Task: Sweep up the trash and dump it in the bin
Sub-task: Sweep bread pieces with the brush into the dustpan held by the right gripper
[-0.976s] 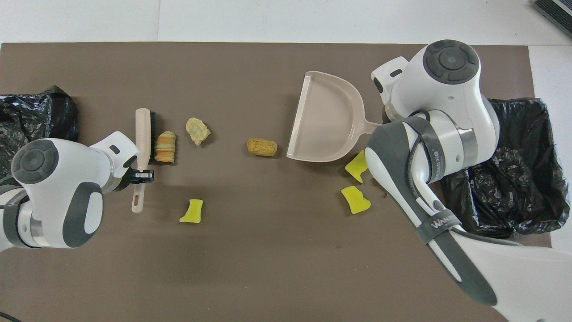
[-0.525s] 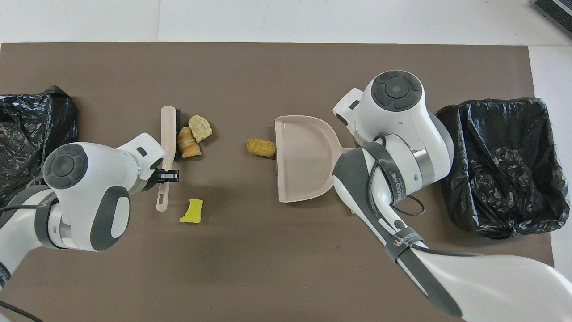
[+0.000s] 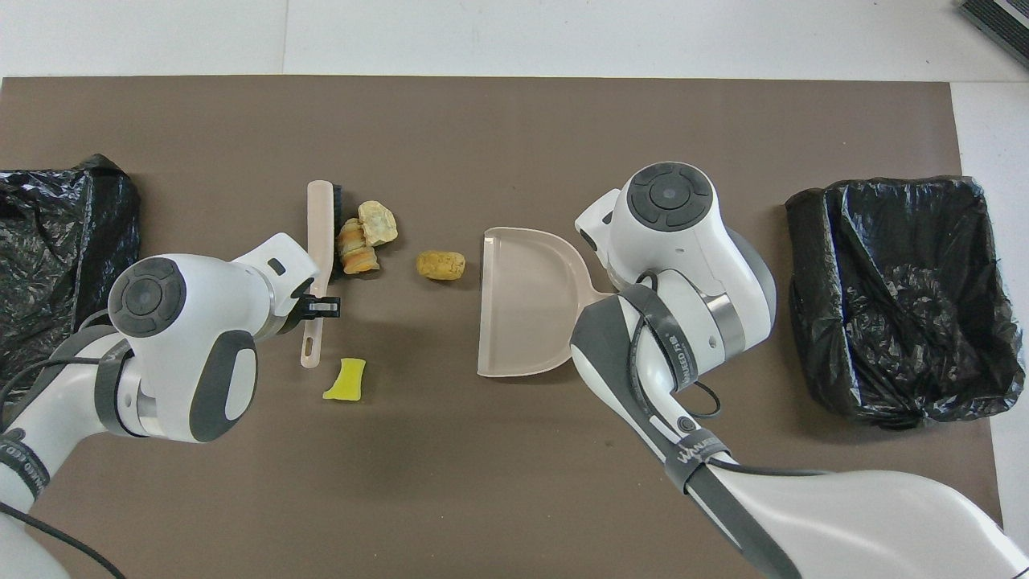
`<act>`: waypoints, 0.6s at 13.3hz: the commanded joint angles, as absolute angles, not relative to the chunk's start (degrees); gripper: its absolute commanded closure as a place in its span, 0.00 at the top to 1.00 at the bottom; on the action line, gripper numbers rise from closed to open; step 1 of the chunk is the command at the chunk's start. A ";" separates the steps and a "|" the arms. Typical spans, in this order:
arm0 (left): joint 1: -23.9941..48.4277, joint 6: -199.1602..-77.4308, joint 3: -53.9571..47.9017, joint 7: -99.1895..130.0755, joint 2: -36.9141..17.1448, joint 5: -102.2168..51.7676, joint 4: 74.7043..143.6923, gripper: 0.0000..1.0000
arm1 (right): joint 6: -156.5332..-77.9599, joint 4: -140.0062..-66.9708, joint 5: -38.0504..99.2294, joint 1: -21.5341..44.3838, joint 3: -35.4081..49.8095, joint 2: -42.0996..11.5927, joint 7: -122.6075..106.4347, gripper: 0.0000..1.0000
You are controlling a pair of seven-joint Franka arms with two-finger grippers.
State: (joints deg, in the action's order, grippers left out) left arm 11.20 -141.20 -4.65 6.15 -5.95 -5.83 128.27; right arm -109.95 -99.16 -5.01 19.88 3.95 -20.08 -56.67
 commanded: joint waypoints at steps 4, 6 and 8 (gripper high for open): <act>16.60 -138.17 -4.22 6.50 -6.33 -6.59 127.18 0.00 | -112.59 -100.99 -1.93 23.28 4.57 -18.81 -47.74 0.00; 20.20 -137.11 -4.22 8.95 -5.98 -6.68 127.18 0.00 | -112.59 -100.81 -1.23 23.82 4.57 -18.81 -45.01 0.00; 23.80 -135.88 -4.39 11.23 -5.80 -6.94 127.09 0.00 | -112.59 -100.81 -1.05 23.82 4.57 -18.81 -44.12 0.00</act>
State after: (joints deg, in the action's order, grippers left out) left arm 20.39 -138.21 -5.00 9.57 -6.02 -5.88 127.77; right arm -111.40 -99.55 -2.39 24.38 4.19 -20.08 -45.24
